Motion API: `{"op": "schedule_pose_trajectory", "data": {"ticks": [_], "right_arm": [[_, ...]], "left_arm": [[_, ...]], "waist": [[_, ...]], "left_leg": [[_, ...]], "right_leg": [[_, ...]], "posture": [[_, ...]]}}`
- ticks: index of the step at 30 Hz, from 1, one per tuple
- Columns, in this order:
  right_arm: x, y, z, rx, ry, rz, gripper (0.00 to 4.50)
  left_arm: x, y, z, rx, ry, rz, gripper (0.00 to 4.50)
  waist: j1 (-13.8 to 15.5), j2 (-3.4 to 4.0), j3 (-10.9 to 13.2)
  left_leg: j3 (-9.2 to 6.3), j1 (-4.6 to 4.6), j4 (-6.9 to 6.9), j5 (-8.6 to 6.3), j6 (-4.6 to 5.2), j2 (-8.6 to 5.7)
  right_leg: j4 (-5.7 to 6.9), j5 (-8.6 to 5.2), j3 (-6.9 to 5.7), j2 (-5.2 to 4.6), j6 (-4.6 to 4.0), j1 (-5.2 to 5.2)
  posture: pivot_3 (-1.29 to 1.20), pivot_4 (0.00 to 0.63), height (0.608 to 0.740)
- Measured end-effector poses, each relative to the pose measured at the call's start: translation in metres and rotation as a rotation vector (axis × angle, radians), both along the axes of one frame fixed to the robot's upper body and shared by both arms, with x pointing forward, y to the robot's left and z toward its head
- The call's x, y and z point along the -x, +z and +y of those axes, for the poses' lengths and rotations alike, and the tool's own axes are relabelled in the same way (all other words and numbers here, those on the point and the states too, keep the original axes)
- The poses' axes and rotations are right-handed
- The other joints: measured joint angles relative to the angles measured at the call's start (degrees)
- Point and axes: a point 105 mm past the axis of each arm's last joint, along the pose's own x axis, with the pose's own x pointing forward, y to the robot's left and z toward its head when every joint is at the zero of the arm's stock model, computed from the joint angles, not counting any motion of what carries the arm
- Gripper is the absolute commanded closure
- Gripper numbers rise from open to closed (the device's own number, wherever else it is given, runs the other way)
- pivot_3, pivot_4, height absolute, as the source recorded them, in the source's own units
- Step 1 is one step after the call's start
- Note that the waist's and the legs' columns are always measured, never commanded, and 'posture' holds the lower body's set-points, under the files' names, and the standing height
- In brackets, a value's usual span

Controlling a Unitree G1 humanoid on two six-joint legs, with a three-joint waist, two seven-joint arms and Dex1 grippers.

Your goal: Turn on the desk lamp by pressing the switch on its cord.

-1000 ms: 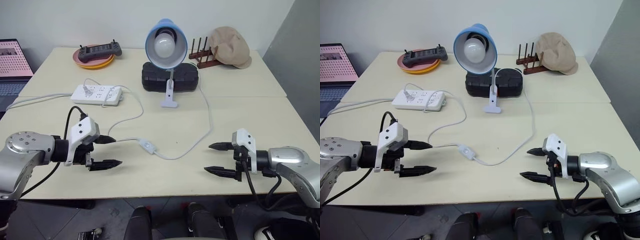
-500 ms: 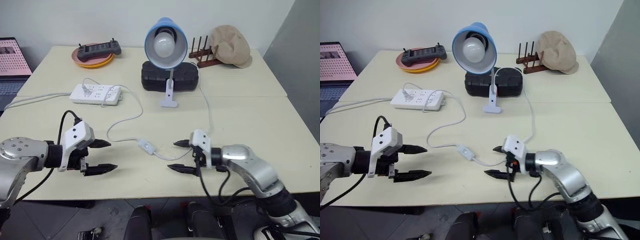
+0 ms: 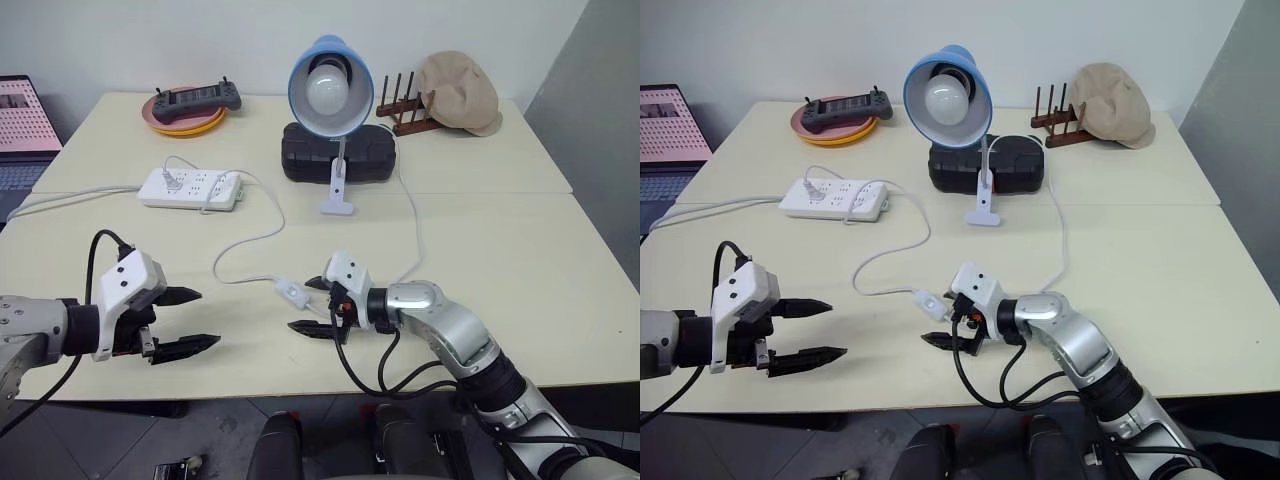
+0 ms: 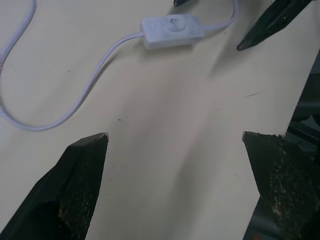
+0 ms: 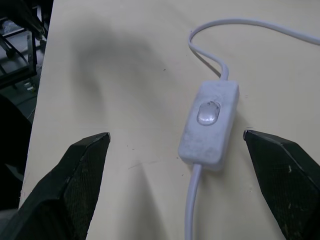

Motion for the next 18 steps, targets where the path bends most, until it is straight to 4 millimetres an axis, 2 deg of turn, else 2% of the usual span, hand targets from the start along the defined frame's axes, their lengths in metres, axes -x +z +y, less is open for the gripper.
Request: {"op": "schedule_pose_trajectory", "data": {"ticks": [4,7,14,18], "right_arm": [[-0.007,-0.011,0.002,0.041,-0.051,-0.026,0.01],[-0.011,-0.011,0.001,0.042,-0.071,-0.044,0.51],[-0.021,-0.003,-0.001,0.009,-0.124,-0.078,2.48],[-0.024,0.0,-0.002,-0.007,-0.14,-0.089,3.39]], "left_arm": [[0.001,0.0,-0.002,0.003,-0.003,0.001,0.0],[0.001,0.0,-0.002,0.0,0.001,-0.006,0.0],[-0.005,0.007,-0.004,0.003,0.001,-0.042,0.0],[-0.01,0.009,-0.004,0.009,0.004,-0.053,0.0]], "waist": [[0.0,0.01,0.0],[0.0,0.0,0.0],[0.0,0.0,0.0],[-0.1,0.0,0.0]], "left_leg": [[0.0,-0.01,0.0,0.0,0.0,0.0],[0.0,-0.01,0.0,0.0,0.0,0.0],[-0.01,-0.01,-0.01,0.0,0.0,0.0],[0.0,-0.01,-0.01,0.0,0.0,0.0]], "right_leg": [[0.03,0.0,0.0,0.0,0.0,-0.03],[0.02,0.01,0.0,0.0,0.02,-0.02],[0.03,0.02,-0.01,0.0,0.03,-0.02],[0.03,0.03,-0.01,0.0,0.05,-0.02]], "posture": [[0.0,0.15,0.74],[0.0,0.15,0.74],[0.0,0.15,0.74],[0.0,0.15,0.74]]}}
